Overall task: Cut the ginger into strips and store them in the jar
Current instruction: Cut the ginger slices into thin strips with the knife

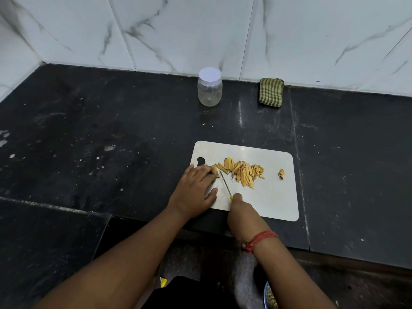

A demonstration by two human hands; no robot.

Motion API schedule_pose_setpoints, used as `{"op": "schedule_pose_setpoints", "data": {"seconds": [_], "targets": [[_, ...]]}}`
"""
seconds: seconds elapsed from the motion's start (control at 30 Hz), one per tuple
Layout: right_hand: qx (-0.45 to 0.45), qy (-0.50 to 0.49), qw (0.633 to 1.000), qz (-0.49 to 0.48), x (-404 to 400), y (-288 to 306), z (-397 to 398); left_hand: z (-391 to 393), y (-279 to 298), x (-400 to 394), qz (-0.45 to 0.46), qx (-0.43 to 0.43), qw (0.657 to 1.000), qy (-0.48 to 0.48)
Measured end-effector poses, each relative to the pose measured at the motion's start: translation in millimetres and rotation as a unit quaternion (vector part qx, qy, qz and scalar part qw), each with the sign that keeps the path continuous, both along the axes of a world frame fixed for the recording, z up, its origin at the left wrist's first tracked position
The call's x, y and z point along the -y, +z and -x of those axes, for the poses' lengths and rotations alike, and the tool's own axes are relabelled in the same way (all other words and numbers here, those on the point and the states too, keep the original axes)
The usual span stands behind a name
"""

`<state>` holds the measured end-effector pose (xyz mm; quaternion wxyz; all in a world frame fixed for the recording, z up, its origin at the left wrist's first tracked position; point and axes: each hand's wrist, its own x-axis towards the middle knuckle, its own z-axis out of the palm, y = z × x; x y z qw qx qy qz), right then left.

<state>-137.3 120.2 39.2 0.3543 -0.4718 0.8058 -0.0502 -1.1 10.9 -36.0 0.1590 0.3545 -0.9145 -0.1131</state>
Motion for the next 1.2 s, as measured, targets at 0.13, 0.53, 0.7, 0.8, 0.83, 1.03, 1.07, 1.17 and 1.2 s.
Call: {"op": "schedule_pose_setpoints", "data": {"seconds": [0.13,0.53,0.7,0.8,0.83,1.03,1.07,1.17,1.2], "targets": [[0.006,-0.013,1.0,0.007,9.8,-0.4,1.6,-0.8,-0.4,0.6,0.004,0.003,1.0,0.0],[0.029,-0.003,0.999,0.031,20.4,3.6,-4.4,-0.9,-0.5,0.3,0.003,0.006,1.0,-0.001],[0.036,0.001,0.999,0.021,25.6,1.6,-5.0,-1.2,-1.6,1.2,0.005,0.008,1.0,-0.005],[0.039,0.0,0.999,0.007,28.1,0.8,-4.6,-1.4,-2.3,1.4,0.009,0.011,1.0,-0.005],[0.039,0.003,0.999,0.003,30.2,-0.4,-4.7,-1.4,-2.2,1.5,0.011,0.011,1.0,-0.005],[0.006,0.016,1.0,-0.011,26.9,-6.3,-8.3,-0.9,-2.7,0.4,0.018,0.017,1.0,0.001],[0.006,0.015,1.0,-0.015,22.2,-5.9,-9.5,-0.8,-2.7,0.3,0.022,0.016,1.0,0.001],[0.002,0.012,1.0,-0.022,18.8,-3.4,-9.2,0.2,-1.3,1.3,0.03,0.017,0.999,0.003],[0.004,0.007,1.0,-0.02,21.3,-3.4,-7.7,0.6,-0.6,1.7,0.03,0.019,0.999,0.003]]}}
